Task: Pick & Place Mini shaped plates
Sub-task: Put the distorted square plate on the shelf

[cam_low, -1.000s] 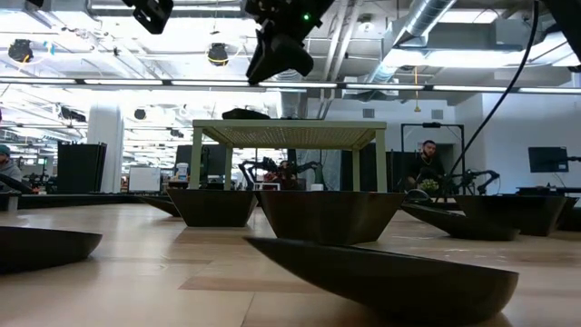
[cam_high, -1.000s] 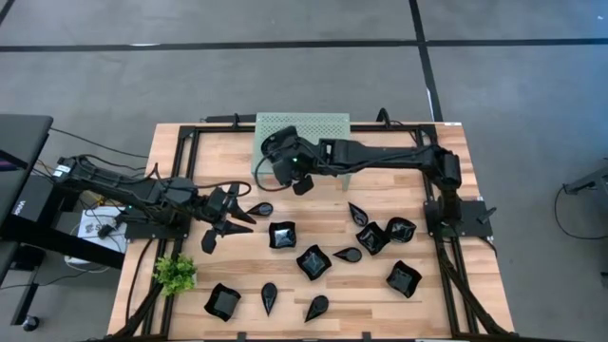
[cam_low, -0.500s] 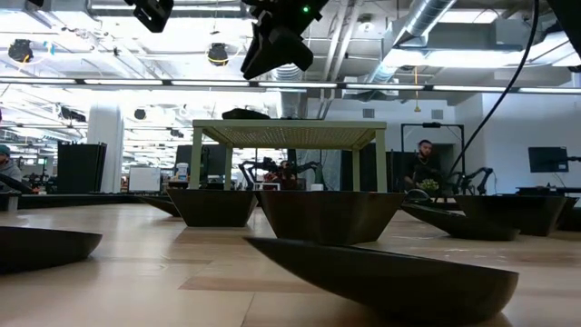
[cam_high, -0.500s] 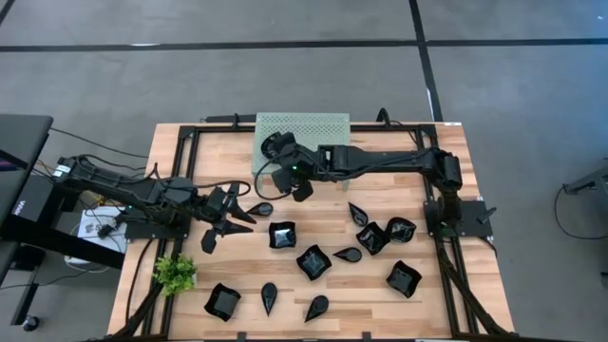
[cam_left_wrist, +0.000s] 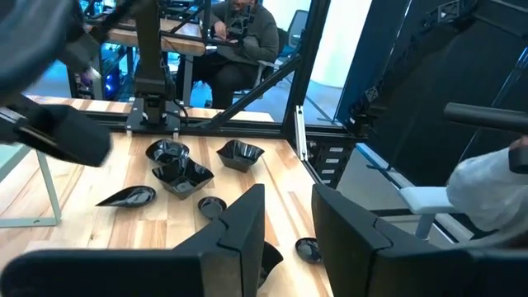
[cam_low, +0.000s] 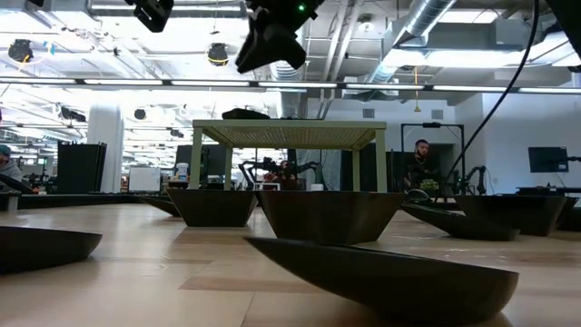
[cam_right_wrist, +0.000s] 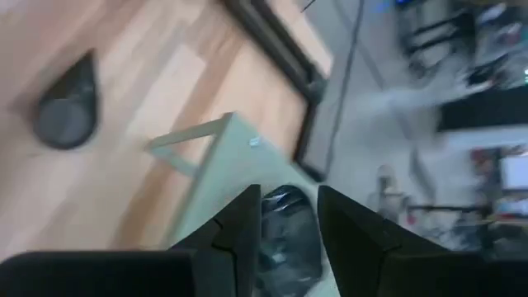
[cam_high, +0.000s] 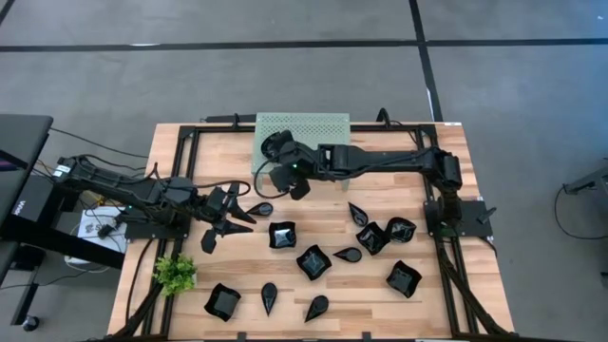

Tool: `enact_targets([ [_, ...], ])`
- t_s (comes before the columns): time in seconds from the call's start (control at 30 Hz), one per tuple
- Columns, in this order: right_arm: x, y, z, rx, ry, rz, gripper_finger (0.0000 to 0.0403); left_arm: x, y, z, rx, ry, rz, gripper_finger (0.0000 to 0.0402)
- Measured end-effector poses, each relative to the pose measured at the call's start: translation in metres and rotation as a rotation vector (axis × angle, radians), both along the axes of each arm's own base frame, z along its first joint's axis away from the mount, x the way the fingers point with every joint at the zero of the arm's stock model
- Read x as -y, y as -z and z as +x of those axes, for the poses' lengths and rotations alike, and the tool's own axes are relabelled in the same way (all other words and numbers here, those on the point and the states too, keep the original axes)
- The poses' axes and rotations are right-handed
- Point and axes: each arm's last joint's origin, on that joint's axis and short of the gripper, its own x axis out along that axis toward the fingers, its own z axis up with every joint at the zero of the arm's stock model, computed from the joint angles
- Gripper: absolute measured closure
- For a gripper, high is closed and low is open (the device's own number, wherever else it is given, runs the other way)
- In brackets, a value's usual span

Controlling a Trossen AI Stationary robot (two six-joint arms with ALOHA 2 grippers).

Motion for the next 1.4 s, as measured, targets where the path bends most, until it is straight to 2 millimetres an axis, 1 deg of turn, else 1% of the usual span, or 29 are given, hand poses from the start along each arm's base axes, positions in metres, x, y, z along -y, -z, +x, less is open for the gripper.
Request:
enact_targets([
  [0.07, 0.006, -0.002, 0.001, 0.011, -0.006, -0.030, 0.0287, 0.000, 0.000, 0.000, -0.001, 0.000, 0.000, 0.0298],
  [0.2, 0.015, -0.004, 0.001, 0.039, 0.017, -0.035, 0.0287, 0.000, 0.000, 0.000, -0.003, 0.000, -0.002, 0.0298],
  [0.33, 0.020, -0.004, 0.001, 0.040, 0.023, -0.043, 0.0287, 0.000, 0.000, 0.000, -0.003, 0.000, 0.001, 0.0298],
  [0.4, 0.025, -0.007, 0.002, 0.057, 0.016, -0.069, 0.0287, 0.000, 0.000, 0.000, -0.003, 0.000, 0.001, 0.0298],
  [0.6, 0.043, -0.006, -0.001, -0.045, -0.056, -0.238, 0.0287, 0.000, 0.000, 0.000, -0.003, 0.000, 0.001, 0.0298],
  [0.7, 0.044, -0.001, -0.005, -0.124, -0.083, -0.254, 0.0287, 0.000, 0.000, 0.000, -0.003, 0.000, 0.001, 0.0298],
  [0.77, 0.043, 0.001, -0.006, -0.145, -0.087, -0.247, 0.0287, 0.000, 0.000, 0.000, -0.003, 0.000, 0.001, 0.0298],
  [0.9, 0.034, 0.005, -0.007, -0.191, -0.117, -0.238, 0.0287, 0.000, 0.000, 0.000, -0.003, 0.000, 0.001, 0.0298],
  [1.07, 0.015, 0.013, -0.012, -0.372, -0.284, -0.341, 0.0287, 0.000, 0.000, 0.000, -0.003, 0.000, 0.001, 0.0298],
  [1.13, 0.005, 0.014, -0.015, -0.416, -0.324, -0.359, 0.0287, 0.000, 0.000, 0.000, -0.003, 0.000, 0.001, 0.0298],
  [1.3, -0.017, 0.012, -0.015, -0.413, -0.376, -0.372, 0.0287, 0.000, 0.000, 0.000, -0.003, 0.000, 0.001, 0.0298],
  [1.4, -0.027, 0.010, -0.012, -0.377, -0.392, -0.383, 0.0287, 0.000, 0.000, 0.000, -0.003, 0.000, 0.001, 0.0298],
])
